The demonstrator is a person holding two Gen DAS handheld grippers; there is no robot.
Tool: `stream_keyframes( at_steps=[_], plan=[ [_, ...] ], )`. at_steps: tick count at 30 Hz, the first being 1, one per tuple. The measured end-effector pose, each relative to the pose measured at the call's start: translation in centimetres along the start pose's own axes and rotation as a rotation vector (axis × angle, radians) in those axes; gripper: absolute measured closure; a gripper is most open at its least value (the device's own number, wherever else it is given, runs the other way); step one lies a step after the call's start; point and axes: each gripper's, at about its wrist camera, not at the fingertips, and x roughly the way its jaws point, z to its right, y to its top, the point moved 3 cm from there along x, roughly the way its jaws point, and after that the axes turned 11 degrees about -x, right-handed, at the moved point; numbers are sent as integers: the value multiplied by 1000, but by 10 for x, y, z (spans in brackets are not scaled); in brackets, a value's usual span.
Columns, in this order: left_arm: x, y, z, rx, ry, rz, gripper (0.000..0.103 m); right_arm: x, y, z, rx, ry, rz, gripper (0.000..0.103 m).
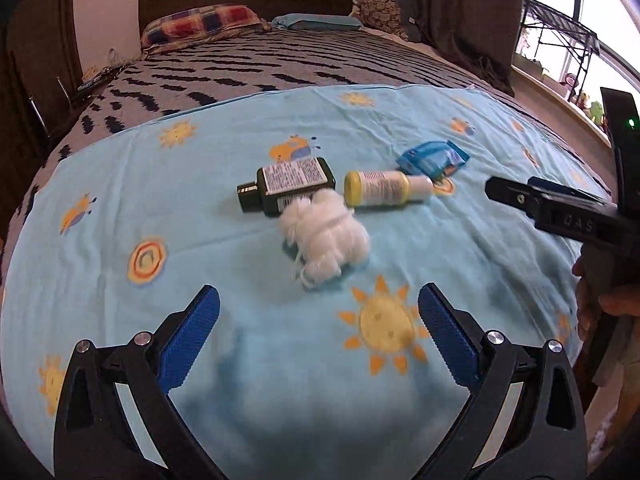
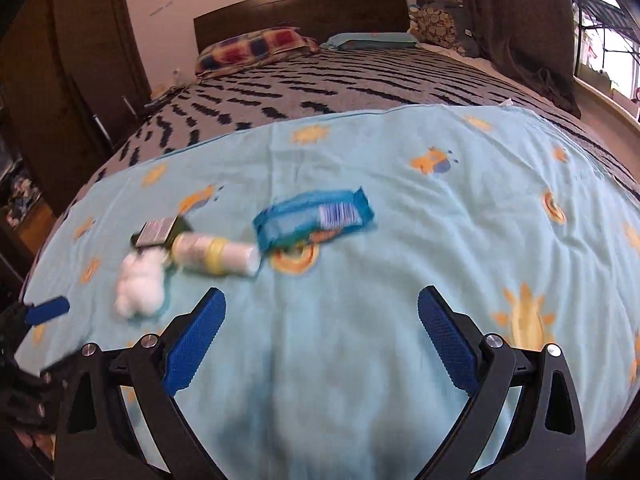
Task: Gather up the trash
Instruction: 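Raise both open tools back over the bed, then grasp the white yarn ball with the left tool while the right tool grasps the blue wipes packet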
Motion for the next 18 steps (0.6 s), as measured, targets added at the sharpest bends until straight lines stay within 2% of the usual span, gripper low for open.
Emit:
stream_keyframes(
  at_steps=[5, 13, 17, 18],
  plan=[
    [21, 22, 5, -15, 18, -13, 9, 39, 28, 3, 12, -22, -39, 6],
    [61, 37, 1, -50, 55, -66, 9, 83, 34, 1, 33, -12, -122, 6],
    [80, 36, -3, -70, 50, -105, 25, 91, 35, -4, 34, -16, -118, 6],
    [82, 36, -3, -72, 46, -101, 26, 91, 36, -4, 37, -11, -111, 8]
  ],
)
